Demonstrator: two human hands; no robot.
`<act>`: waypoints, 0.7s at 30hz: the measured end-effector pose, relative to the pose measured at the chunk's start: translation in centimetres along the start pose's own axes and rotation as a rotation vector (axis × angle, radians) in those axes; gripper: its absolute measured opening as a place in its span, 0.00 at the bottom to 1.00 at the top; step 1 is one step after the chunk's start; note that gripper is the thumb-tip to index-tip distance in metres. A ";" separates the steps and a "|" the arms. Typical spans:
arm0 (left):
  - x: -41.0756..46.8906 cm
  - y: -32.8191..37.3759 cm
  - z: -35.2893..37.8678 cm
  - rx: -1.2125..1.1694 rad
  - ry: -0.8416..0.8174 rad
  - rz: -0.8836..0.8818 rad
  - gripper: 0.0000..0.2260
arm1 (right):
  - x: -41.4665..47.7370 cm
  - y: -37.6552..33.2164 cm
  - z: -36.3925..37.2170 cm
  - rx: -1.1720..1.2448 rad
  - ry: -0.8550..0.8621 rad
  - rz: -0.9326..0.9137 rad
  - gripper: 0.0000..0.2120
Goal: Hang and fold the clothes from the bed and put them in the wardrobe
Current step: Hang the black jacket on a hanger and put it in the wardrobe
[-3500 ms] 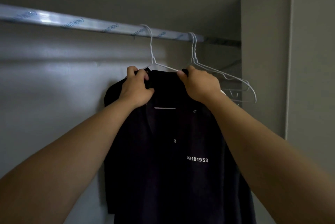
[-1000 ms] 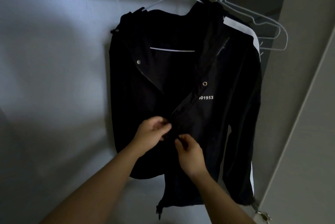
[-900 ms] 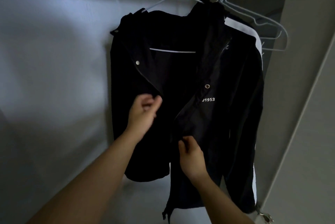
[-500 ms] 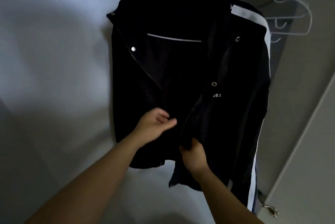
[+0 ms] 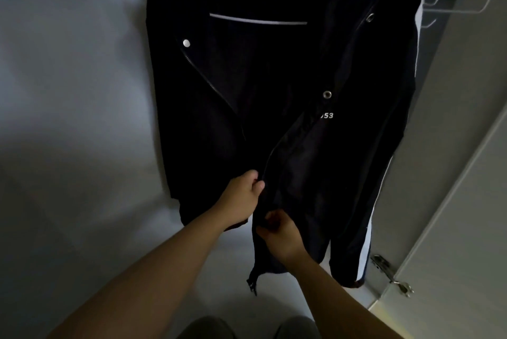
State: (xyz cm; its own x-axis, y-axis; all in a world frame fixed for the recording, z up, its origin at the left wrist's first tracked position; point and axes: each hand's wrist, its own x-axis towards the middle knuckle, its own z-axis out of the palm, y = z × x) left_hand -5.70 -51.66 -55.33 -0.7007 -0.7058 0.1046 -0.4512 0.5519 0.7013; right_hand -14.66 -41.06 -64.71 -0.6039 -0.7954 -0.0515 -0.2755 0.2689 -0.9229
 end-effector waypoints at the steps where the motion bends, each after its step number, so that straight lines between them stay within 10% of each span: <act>1: 0.0 0.0 -0.1 -0.024 0.012 0.005 0.13 | -0.2 0.4 0.2 -0.006 -0.020 0.017 0.08; 11: -0.6 0.4 -0.5 -0.294 0.063 -0.037 0.08 | -1.9 0.1 1.2 -0.097 0.030 -0.101 0.11; 21: -6.1 -4.8 1.1 -0.313 -0.199 -0.084 0.16 | -1.6 -2.8 -0.9 0.341 0.212 -0.069 0.05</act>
State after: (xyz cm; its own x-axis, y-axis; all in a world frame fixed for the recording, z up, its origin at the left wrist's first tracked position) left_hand 0.13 -49.53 -60.12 -0.7757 -0.6260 -0.0802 -0.3427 0.3111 0.8864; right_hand -13.56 -40.05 -61.69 -0.7434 -0.6660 0.0621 -0.0788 -0.0050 -0.9969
